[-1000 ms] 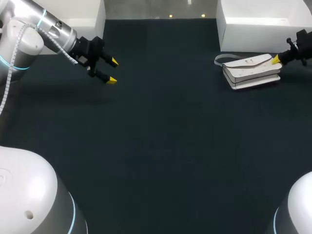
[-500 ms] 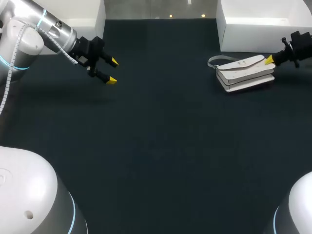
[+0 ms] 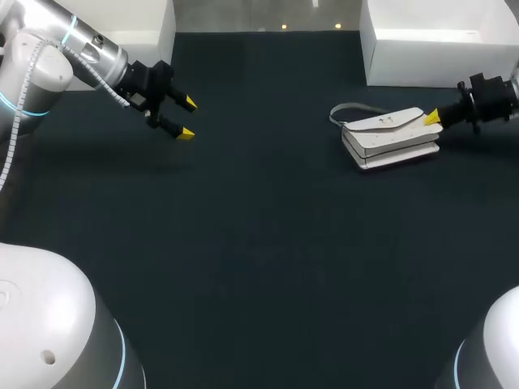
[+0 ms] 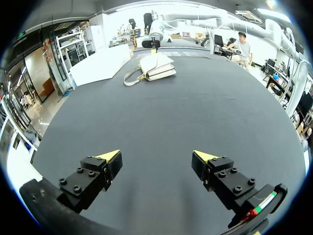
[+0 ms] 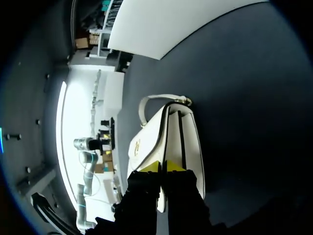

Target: Pick up the bag, open it, inspect its contents, close it, and place it on the opposite side

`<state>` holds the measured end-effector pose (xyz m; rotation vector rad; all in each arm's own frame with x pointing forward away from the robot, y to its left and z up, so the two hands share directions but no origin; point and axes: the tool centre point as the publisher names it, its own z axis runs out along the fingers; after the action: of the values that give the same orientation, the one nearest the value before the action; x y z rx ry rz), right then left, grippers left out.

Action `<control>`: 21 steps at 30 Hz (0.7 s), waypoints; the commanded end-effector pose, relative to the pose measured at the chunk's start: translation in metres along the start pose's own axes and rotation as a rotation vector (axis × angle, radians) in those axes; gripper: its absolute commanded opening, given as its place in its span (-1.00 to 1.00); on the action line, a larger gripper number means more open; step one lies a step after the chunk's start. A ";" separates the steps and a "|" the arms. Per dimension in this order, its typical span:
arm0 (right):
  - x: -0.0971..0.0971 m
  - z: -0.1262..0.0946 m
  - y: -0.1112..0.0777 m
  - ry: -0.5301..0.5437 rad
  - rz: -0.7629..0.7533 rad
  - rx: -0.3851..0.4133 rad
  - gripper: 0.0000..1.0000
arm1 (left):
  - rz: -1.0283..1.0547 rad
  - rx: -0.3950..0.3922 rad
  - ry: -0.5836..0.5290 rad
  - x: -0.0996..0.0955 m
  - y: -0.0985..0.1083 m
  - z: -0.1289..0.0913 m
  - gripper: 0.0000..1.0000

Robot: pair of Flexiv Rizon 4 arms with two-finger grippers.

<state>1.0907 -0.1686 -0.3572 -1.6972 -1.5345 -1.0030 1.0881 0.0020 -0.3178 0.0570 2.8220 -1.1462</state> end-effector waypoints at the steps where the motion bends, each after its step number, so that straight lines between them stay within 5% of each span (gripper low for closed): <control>1: 0.013 0.015 -0.028 -0.046 0.004 -0.334 -1.00 | 0.001 0.003 -0.001 0.000 0.001 0.001 1.00; 21: 0.033 0.050 -0.066 -0.029 0.014 -0.385 -1.00 | 0.001 0.003 -0.001 0.000 0.001 0.001 1.00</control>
<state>1.0392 -0.1066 -0.3579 -1.7621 -1.5117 -1.0446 1.0881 0.0020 -0.3178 0.0570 2.8219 -1.1462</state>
